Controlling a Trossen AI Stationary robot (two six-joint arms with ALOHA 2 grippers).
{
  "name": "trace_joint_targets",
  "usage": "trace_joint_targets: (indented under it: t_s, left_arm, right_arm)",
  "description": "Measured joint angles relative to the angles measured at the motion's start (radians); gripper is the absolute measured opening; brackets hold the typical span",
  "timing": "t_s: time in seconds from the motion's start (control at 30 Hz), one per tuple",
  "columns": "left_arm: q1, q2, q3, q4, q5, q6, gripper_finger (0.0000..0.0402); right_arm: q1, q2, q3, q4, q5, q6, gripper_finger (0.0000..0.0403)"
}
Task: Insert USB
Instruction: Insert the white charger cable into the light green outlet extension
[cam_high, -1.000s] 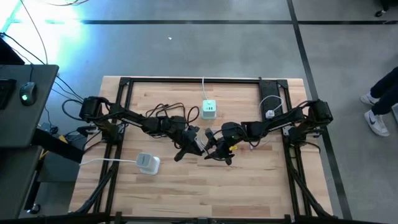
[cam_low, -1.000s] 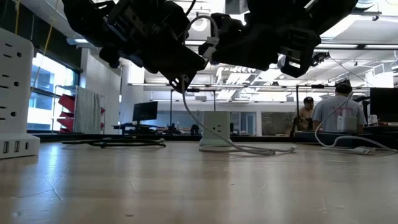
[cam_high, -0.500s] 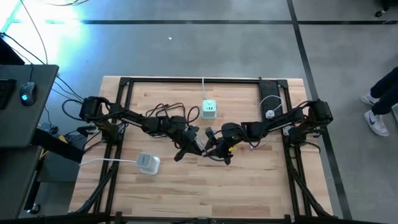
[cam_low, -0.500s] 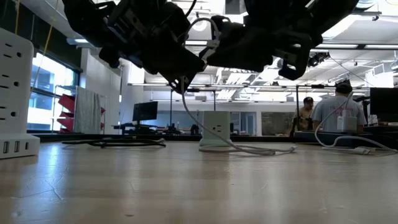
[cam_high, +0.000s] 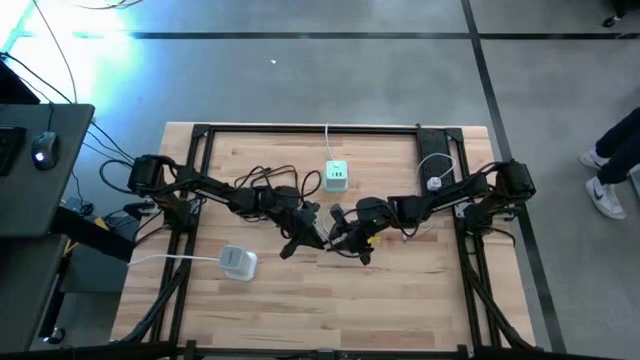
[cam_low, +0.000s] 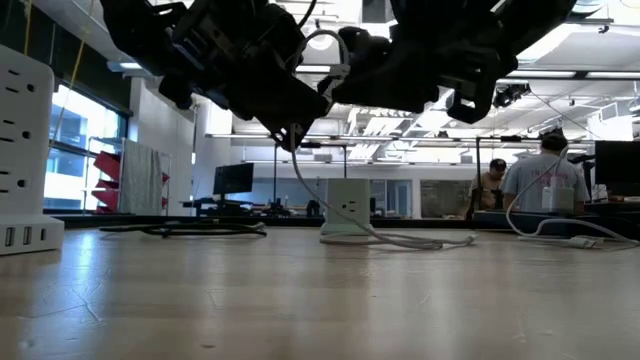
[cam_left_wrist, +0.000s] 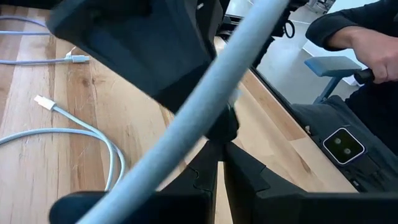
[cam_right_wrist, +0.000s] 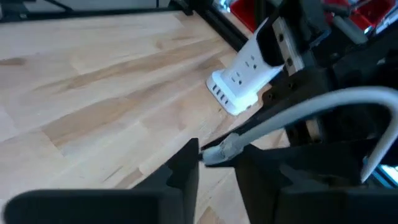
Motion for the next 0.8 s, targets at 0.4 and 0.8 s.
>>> trace_joint_targets:
  t_s: [0.4,0.8]
  left_arm:
    - [0.0,0.0,0.0,-0.001,0.0,0.0,0.0]
    - [0.0,0.0,0.0,-0.004,0.0,0.0,0.0]
  right_arm:
    - [0.0,0.0,0.0,-0.01,-0.008,-0.029,0.0098]
    - [0.0,0.0,0.0,-0.018,-0.011,-0.044,0.0037]
